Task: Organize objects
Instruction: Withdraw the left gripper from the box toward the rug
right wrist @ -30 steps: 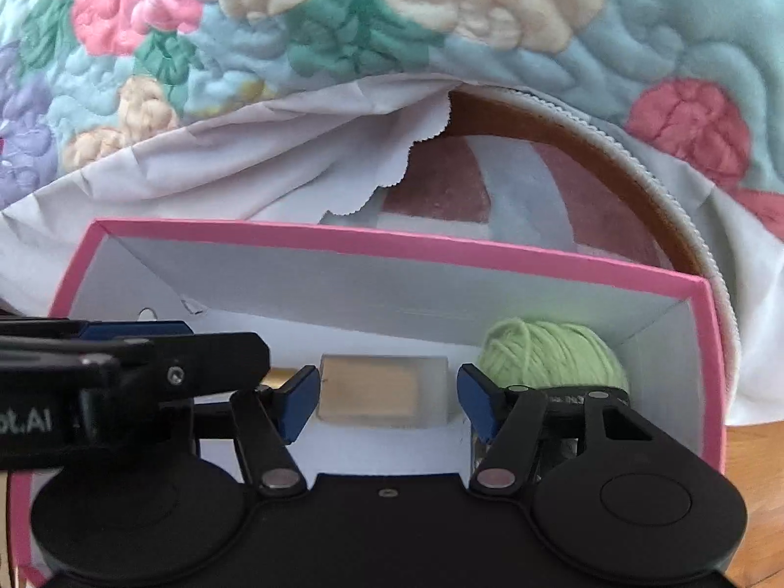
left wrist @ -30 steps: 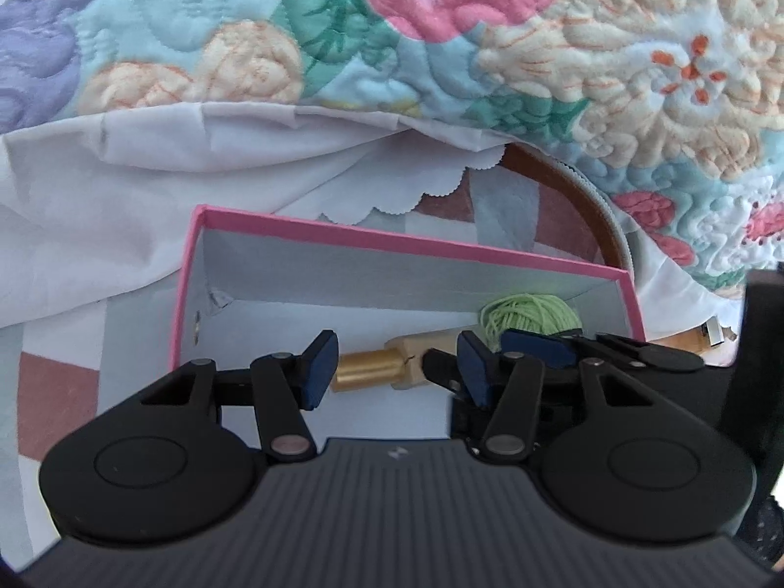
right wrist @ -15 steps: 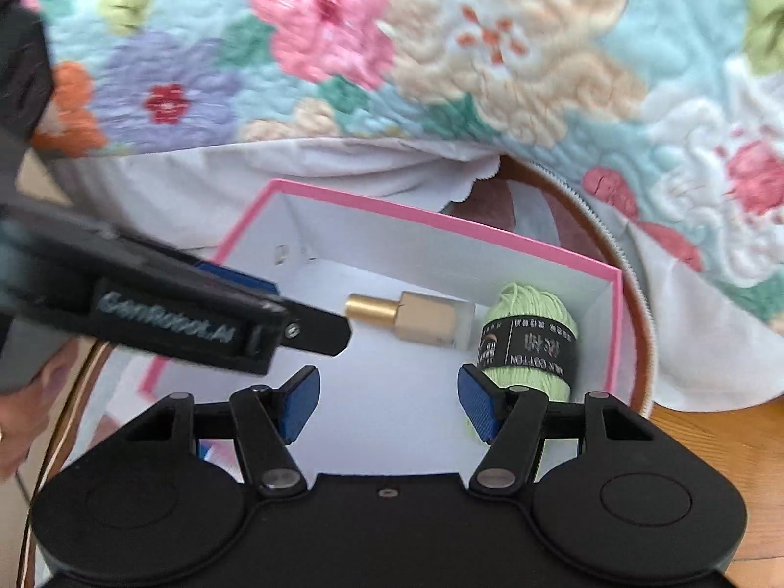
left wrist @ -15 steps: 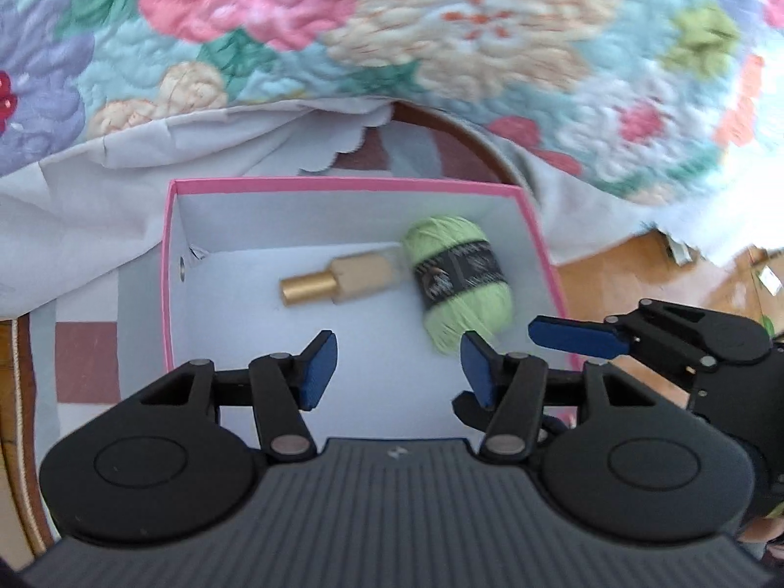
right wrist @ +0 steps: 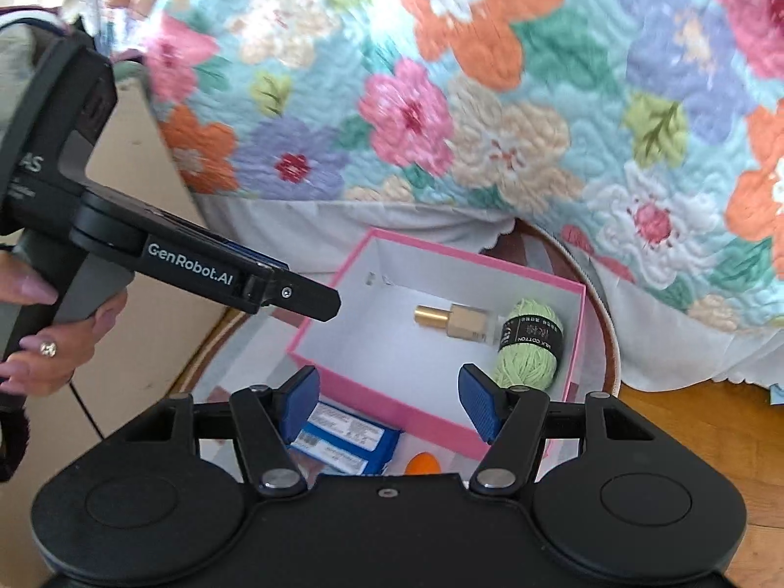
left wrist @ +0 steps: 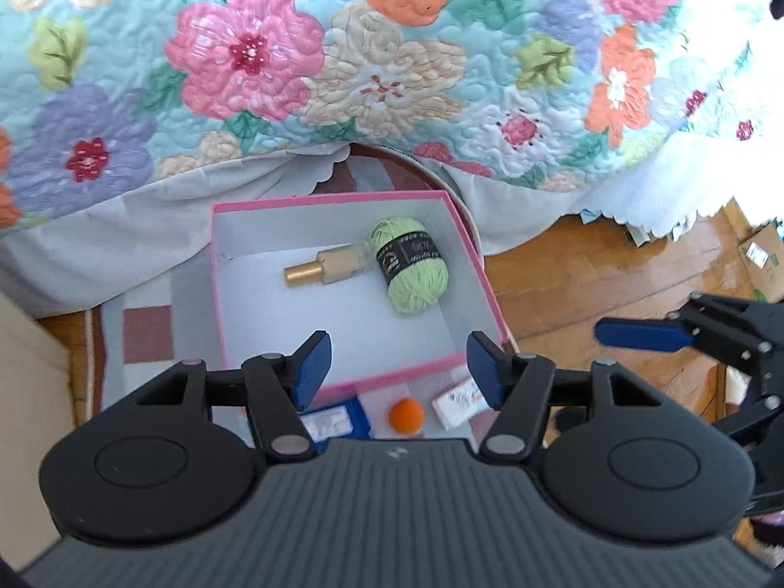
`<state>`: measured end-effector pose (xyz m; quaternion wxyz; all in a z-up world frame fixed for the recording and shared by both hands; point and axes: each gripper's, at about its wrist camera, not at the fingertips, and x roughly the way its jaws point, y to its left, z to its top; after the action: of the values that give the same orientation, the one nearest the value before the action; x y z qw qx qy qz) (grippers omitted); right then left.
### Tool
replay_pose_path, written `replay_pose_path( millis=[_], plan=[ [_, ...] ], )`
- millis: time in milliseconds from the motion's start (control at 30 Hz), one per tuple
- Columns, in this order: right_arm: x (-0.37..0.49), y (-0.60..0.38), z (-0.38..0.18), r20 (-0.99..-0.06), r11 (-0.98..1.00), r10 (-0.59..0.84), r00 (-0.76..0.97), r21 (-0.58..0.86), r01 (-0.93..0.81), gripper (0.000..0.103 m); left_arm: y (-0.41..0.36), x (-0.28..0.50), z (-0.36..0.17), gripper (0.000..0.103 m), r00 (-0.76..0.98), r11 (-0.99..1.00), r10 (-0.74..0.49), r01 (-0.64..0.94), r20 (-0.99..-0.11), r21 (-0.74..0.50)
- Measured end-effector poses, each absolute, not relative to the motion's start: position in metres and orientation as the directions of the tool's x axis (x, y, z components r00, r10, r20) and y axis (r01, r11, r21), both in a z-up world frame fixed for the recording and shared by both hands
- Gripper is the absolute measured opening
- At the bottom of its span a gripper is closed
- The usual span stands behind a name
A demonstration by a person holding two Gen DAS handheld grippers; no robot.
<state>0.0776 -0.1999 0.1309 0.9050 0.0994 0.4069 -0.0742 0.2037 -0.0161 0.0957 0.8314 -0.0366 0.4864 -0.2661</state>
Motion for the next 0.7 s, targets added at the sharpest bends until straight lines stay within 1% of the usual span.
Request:
replay_pose_path(
  millis=[133, 200, 300, 467, 600, 700],
  plan=[
    [0.052, -0.177, 0.136, -0.735, 0.977, -0.04, 0.677, 0.114, 0.181, 0.07, -0.006, 0.174, 0.104, 0.064, 0.39, 0.863, -0.472, 0.389, -0.791, -0.323],
    [0.037, -0.165, 0.133, -0.722, 0.978, -0.047, 0.69, 0.107, 0.179, 0.071, -0.006, 0.156, 0.106, 0.066, 0.389, 0.862, -0.467, 0.4, -0.794, -0.311],
    [0.017, -0.147, 0.121, -0.719, 0.975, -0.028, 0.695, 0.134, 0.178, 0.071, -0.008, 0.132, 0.102, 0.066, 0.378, 0.864, -0.447, 0.415, -0.811, -0.283],
    [-0.008, -0.124, 0.098, -0.716, 0.965, 0.012, 0.698, 0.192, 0.18, 0.071, 0.001, 0.099, 0.085, 0.068, 0.336, 0.849, -0.474, 0.422, -0.814, -0.32],
    [-0.018, -0.112, 0.075, -0.733, 0.959, 0.038, 0.679, 0.218, 0.182, 0.071, 0.007, 0.082, 0.063, 0.068, 0.33, 0.868, -0.433, 0.402, -0.839, -0.29],
    [-0.016, -0.107, 0.055, -0.749, 0.956, 0.064, 0.66, 0.235, 0.174, 0.071, 0.013, 0.077, 0.042, 0.068, 0.31, 0.872, -0.432, 0.384, -0.847, -0.304]
  ],
)
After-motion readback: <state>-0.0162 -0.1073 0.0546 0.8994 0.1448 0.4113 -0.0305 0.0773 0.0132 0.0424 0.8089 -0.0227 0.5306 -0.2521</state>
